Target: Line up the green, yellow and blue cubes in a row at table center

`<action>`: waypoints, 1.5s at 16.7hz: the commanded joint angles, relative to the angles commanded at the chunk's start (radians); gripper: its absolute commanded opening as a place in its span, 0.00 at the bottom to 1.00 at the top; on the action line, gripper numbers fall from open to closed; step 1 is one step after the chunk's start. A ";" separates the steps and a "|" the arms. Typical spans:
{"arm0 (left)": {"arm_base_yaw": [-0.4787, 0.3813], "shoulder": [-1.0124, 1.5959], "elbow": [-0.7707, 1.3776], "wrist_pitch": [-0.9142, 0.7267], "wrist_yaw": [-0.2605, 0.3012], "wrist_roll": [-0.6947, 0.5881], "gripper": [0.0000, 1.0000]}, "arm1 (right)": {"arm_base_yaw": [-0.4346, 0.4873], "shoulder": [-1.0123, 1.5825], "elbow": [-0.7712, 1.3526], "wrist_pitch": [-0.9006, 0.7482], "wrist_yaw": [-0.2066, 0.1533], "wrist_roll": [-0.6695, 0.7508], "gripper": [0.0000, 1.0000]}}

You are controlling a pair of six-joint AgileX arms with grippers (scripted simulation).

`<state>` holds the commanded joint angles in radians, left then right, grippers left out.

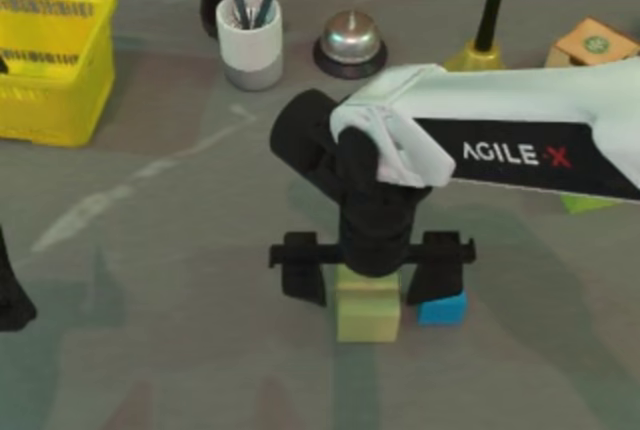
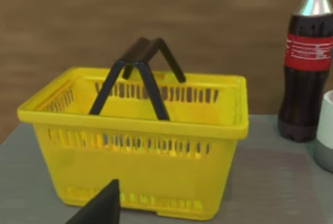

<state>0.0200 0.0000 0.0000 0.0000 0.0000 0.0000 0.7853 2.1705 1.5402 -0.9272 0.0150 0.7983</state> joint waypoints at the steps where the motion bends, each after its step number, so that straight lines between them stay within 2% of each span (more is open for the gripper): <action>1: 0.000 0.000 0.000 0.000 0.000 0.000 1.00 | 0.000 0.000 0.000 0.000 0.000 0.000 1.00; 8: 0.000 0.000 0.000 0.000 0.000 0.000 1.00 | -0.001 -0.001 0.004 -0.004 0.000 0.000 1.00; 15: 0.000 0.000 0.000 0.000 0.000 0.000 1.00 | 0.008 -0.067 0.151 -0.226 -0.001 0.001 1.00; 19: 0.000 0.000 0.000 0.000 0.000 0.000 1.00 | 0.008 -0.078 0.166 -0.243 -0.001 0.000 1.00; 22: 0.000 0.000 0.000 0.000 0.000 0.000 1.00 | -0.007 -0.071 0.169 -0.242 -0.001 -0.014 1.00; 25: 0.000 0.000 0.000 0.000 0.000 0.000 1.00 | -0.080 -0.049 0.202 -0.254 -0.001 -0.112 1.00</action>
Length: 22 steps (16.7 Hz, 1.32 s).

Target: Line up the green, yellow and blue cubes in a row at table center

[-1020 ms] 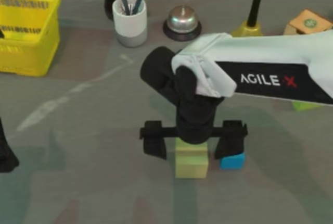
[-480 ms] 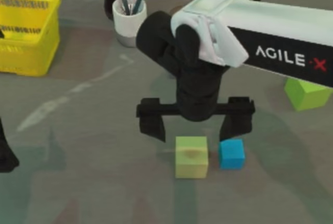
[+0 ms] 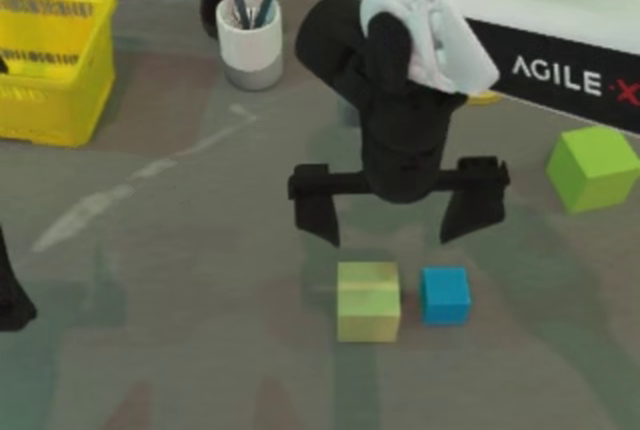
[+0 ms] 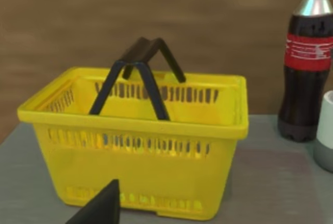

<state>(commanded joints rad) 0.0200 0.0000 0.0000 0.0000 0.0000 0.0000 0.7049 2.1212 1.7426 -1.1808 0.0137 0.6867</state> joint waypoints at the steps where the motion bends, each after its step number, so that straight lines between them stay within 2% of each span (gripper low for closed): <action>1: 0.000 0.000 0.000 0.000 0.000 0.000 1.00 | -0.037 0.011 0.015 -0.006 -0.001 -0.048 1.00; 9: 0.000 0.000 0.000 0.000 0.000 0.000 1.00 | -0.429 0.111 0.137 -0.069 -0.007 -0.608 1.00; 13: 0.000 0.000 0.000 0.000 0.000 0.000 1.00 | -0.575 0.127 0.184 -0.075 -0.009 -0.789 1.00; 15: 0.000 0.000 0.000 0.000 0.000 0.000 1.00 | -0.602 0.129 0.193 -0.075 -0.010 -0.817 1.00; 22: 0.000 0.000 0.000 0.000 0.000 0.000 1.00 | -0.600 0.136 0.155 -0.035 -0.010 -0.815 1.00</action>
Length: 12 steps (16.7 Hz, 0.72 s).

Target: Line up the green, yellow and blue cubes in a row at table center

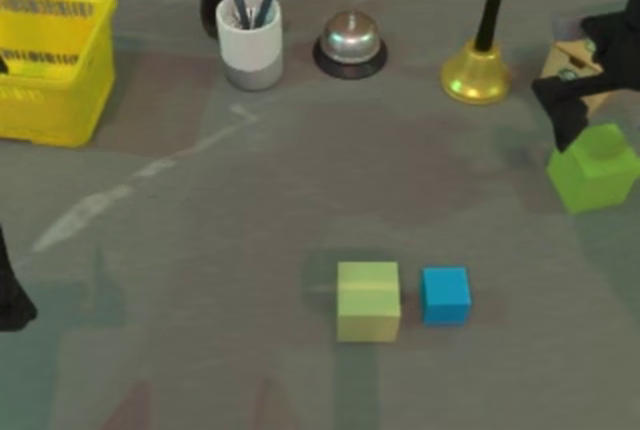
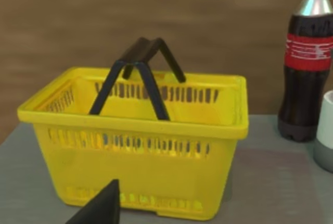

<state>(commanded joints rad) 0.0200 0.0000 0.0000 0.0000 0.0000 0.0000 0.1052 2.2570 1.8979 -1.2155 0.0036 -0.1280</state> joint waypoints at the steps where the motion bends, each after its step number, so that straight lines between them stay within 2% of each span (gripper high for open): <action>1: 0.000 0.000 0.000 0.000 0.000 0.000 1.00 | 0.000 0.010 -0.024 0.034 0.000 0.000 1.00; 6: 0.000 0.000 0.000 0.000 0.000 0.000 1.00 | -0.001 0.070 -0.160 0.239 0.001 0.000 1.00; 11: 0.000 0.000 0.000 0.000 0.000 0.000 1.00 | -0.001 0.080 -0.179 0.264 0.001 0.000 1.00; 12: 0.000 0.000 0.000 0.000 0.000 0.000 1.00 | -0.001 0.080 -0.179 0.264 0.001 0.000 0.92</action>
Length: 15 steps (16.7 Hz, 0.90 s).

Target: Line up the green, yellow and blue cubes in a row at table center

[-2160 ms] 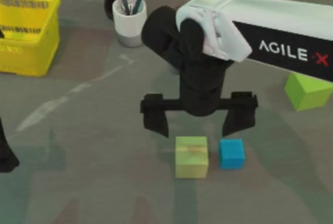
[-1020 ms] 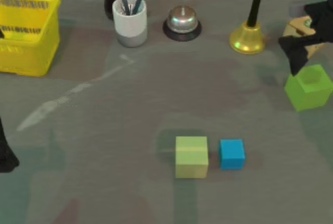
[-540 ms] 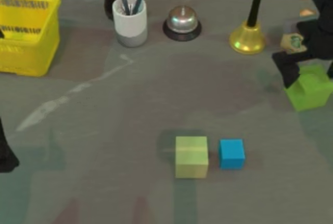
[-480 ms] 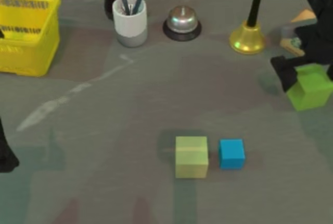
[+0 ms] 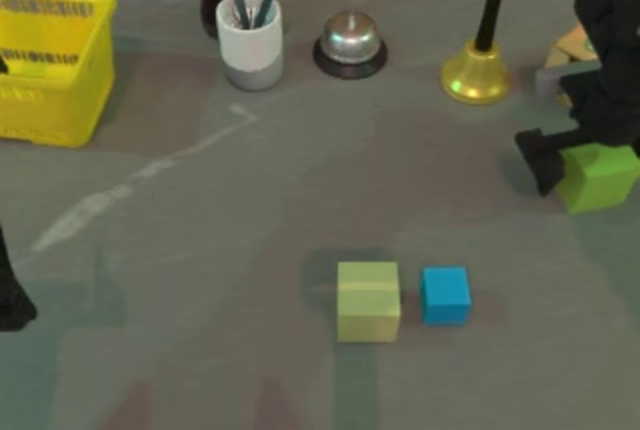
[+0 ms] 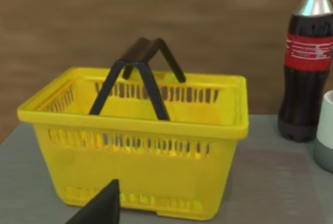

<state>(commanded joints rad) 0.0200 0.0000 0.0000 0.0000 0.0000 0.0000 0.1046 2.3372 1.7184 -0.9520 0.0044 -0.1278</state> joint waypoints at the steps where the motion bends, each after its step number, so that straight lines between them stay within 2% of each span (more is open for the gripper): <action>1: 0.000 0.000 0.000 0.000 0.000 0.000 1.00 | 0.000 0.000 0.000 0.000 0.000 0.000 0.85; 12: 0.000 0.000 0.000 0.000 0.000 0.000 1.00 | 0.000 0.000 0.000 0.000 0.000 0.000 0.02; 15: 0.000 0.000 0.000 0.000 0.000 0.000 1.00 | 0.000 0.000 0.000 0.000 0.000 0.000 0.00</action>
<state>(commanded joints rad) 0.0200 0.0000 0.0000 0.0000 0.0000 0.0000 0.1046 2.3372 1.7184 -0.9520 0.0044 -0.1278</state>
